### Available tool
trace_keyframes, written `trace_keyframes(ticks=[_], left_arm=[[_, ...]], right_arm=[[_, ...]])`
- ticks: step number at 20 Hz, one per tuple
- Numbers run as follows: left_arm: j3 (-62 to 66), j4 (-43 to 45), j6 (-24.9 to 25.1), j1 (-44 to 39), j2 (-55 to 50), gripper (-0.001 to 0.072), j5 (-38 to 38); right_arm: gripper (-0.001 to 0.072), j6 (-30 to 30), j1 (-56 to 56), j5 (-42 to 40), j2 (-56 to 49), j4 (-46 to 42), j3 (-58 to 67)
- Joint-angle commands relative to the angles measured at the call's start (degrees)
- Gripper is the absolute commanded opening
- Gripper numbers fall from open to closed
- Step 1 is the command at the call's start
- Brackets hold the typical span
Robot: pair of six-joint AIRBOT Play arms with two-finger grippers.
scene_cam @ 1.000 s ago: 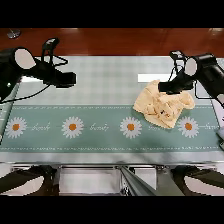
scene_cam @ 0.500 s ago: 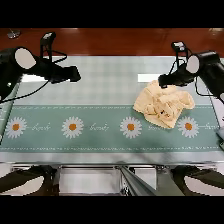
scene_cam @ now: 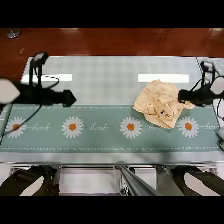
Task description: Fold the shirts.
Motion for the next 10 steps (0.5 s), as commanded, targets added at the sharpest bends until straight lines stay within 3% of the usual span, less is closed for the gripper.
trace_keyframes(ticks=[1, 3, 4, 5, 6, 7, 10], left_arm=[[-13.5, -0.5, -7.0, -1.5, 10.6, 0.0703, 7.5], [-16.0, -0.6, -7.9, -1.6, 10.2, 0.0703, 8.9], [-16.1, -0.5, -7.9, -1.5, 9.0, 0.0703, 9.3], [-16.1, -0.6, -7.9, -1.5, 7.8, 0.0703, 9.9], [-16.1, -0.6, -7.9, -1.5, 6.3, 0.0703, 10.6], [-16.0, -0.6, -7.8, -1.5, 5.1, 0.0703, 11.3], [-13.6, 1.0, -6.5, 0.8, 3.9, 0.0701, 8.9]], right_arm=[[0.0598, -1.2, -0.7, -10.4, -2.3, 10.1, -6.7], [0.0597, -1.2, 0.7, -12.7, -7.2, 10.8, -4.5], [0.0557, -1.7, 1.3, -12.2, -9.8, 11.5, -2.7], [0.0412, -2.8, 1.8, -10.8, -12.0, 11.8, -0.9], [0.0144, -4.5, 2.4, -9.1, -13.4, 12.5, 0.6], [0.0025, -6.5, 2.8, -7.0, -14.2, 13.3, 2.0], [0.0024, -9.6, 2.8, -1.0, -11.3, 14.8, 9.8]])
